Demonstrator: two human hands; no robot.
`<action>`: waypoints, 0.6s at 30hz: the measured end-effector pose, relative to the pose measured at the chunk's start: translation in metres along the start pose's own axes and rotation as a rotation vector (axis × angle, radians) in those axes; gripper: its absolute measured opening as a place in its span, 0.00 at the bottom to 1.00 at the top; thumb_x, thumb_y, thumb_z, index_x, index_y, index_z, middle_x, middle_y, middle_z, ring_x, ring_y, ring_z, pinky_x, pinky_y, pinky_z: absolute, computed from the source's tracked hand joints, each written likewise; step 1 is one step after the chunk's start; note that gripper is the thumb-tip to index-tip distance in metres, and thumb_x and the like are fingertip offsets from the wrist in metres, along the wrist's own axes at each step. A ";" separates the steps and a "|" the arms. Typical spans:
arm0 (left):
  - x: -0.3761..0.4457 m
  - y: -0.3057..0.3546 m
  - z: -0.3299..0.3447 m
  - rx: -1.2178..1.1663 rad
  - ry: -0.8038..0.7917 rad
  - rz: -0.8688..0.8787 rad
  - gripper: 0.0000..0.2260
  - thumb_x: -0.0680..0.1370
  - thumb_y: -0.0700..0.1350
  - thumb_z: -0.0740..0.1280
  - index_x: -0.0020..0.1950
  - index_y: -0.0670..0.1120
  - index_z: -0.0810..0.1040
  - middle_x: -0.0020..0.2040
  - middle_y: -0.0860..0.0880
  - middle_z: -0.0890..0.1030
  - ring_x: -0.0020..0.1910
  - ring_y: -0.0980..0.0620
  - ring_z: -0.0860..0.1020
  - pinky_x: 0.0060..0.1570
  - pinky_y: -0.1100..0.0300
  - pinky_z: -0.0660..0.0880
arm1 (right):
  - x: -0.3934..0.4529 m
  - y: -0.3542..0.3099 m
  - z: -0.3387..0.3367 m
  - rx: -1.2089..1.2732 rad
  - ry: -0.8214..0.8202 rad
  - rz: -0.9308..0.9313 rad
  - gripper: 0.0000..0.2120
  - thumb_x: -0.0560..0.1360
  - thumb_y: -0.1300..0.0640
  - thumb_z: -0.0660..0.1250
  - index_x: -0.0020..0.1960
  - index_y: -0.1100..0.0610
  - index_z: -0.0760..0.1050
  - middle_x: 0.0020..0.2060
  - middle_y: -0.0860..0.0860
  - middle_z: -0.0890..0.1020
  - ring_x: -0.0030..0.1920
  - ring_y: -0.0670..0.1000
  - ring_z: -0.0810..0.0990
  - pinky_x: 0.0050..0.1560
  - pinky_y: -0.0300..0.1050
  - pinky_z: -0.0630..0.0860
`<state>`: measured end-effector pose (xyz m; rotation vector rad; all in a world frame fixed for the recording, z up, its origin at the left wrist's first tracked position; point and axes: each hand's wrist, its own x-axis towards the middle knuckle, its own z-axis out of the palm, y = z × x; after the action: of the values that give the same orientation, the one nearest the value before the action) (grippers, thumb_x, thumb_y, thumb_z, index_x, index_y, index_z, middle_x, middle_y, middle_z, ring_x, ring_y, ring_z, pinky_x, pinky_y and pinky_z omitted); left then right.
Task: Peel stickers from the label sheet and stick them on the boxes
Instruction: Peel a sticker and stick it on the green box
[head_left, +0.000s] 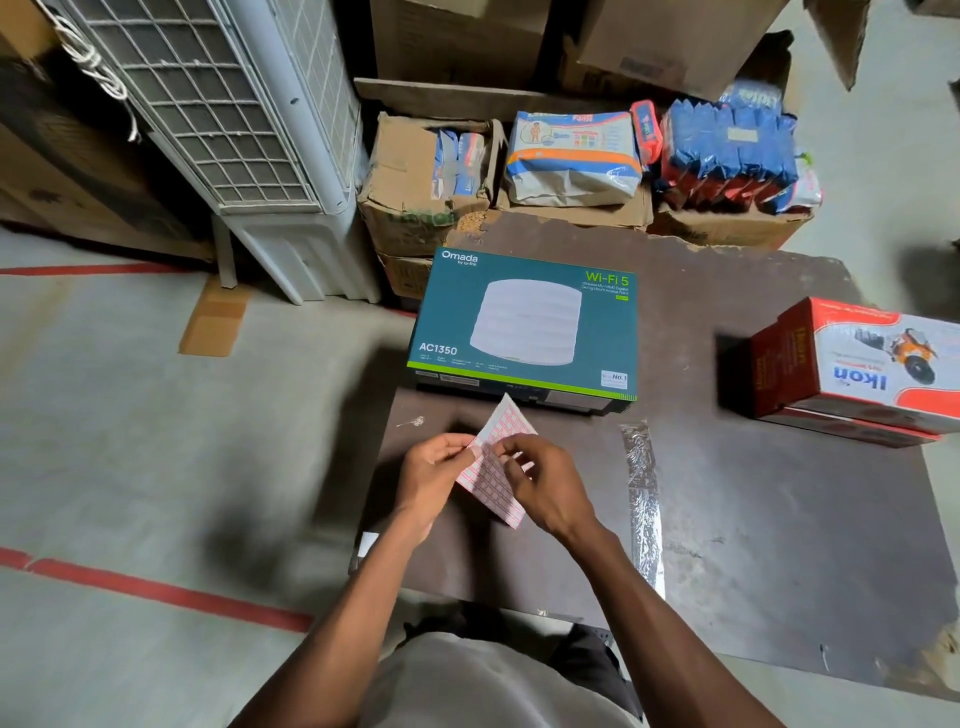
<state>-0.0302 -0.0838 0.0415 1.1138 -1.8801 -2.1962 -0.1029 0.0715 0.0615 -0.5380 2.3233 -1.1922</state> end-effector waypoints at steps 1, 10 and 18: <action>-0.003 0.009 0.000 -0.024 -0.014 0.010 0.03 0.78 0.37 0.72 0.51 0.42 0.84 0.46 0.46 0.87 0.42 0.56 0.83 0.46 0.66 0.78 | 0.001 -0.006 -0.002 0.006 0.009 -0.016 0.08 0.79 0.60 0.67 0.51 0.48 0.82 0.45 0.41 0.83 0.43 0.42 0.80 0.43 0.37 0.77; -0.029 0.063 0.005 -0.204 -0.118 0.026 0.05 0.77 0.39 0.74 0.51 0.44 0.87 0.51 0.40 0.87 0.49 0.45 0.84 0.58 0.48 0.79 | -0.002 -0.054 -0.030 0.084 0.182 -0.161 0.04 0.79 0.58 0.71 0.51 0.50 0.82 0.45 0.43 0.84 0.41 0.44 0.81 0.40 0.37 0.78; -0.043 0.090 0.020 -0.254 -0.213 0.056 0.09 0.79 0.36 0.69 0.51 0.46 0.88 0.51 0.42 0.87 0.49 0.48 0.84 0.56 0.53 0.80 | -0.010 -0.071 -0.049 0.200 0.287 -0.134 0.03 0.77 0.61 0.73 0.47 0.53 0.84 0.41 0.43 0.86 0.41 0.46 0.84 0.43 0.34 0.78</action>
<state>-0.0458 -0.0702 0.1412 0.8040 -1.6137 -2.5180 -0.1142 0.0699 0.1474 -0.4833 2.3911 -1.6387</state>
